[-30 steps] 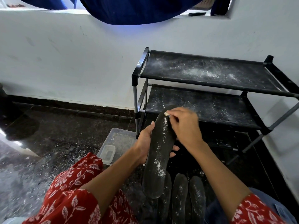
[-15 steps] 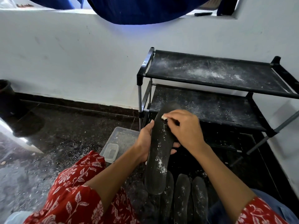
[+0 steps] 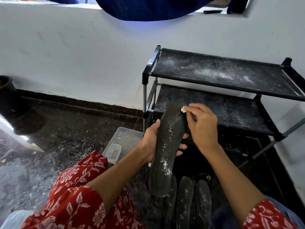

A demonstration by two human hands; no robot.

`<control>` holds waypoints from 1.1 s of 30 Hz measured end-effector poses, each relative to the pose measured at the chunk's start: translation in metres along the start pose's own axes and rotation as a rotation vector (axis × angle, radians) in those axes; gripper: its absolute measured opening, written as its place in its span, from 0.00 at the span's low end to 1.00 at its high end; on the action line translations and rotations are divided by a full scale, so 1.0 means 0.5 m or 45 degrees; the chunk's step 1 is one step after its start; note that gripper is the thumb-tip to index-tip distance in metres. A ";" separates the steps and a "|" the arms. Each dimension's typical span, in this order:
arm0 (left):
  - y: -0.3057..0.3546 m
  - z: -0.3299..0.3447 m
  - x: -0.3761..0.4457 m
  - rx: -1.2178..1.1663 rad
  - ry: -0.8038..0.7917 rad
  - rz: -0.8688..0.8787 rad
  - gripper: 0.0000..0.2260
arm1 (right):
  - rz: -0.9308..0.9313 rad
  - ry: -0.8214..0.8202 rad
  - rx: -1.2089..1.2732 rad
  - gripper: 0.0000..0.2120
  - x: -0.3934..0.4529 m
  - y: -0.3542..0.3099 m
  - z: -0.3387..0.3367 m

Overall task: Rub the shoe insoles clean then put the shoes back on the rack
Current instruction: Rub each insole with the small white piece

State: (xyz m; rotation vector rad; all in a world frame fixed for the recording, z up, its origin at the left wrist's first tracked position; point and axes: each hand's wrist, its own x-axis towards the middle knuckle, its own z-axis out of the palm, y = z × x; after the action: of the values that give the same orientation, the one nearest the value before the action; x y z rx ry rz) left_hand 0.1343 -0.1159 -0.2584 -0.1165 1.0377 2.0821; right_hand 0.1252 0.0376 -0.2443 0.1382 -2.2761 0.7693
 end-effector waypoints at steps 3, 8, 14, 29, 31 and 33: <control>0.001 -0.001 0.002 0.007 0.040 -0.007 0.34 | -0.136 -0.196 0.030 0.07 -0.012 -0.017 0.010; -0.001 -0.001 0.001 0.001 0.005 -0.008 0.35 | -0.031 -0.025 0.128 0.08 -0.005 -0.014 0.009; -0.004 -0.007 0.005 0.037 0.042 -0.043 0.34 | -0.080 -0.251 0.107 0.08 -0.013 -0.027 0.015; -0.001 -0.006 0.002 0.052 0.047 -0.006 0.35 | -0.009 -0.121 0.134 0.07 -0.015 -0.028 0.002; -0.003 -0.007 0.002 0.066 0.041 -0.007 0.35 | 0.001 -0.118 0.061 0.07 -0.012 -0.019 -0.002; -0.005 -0.009 0.002 0.070 0.090 -0.014 0.33 | 0.016 -0.325 0.121 0.08 -0.019 -0.023 0.002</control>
State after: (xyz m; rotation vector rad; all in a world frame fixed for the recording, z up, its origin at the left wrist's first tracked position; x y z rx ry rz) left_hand 0.1343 -0.1176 -0.2630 -0.1689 1.1330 2.0505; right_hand 0.1349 0.0265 -0.2457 0.2808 -2.4816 0.9116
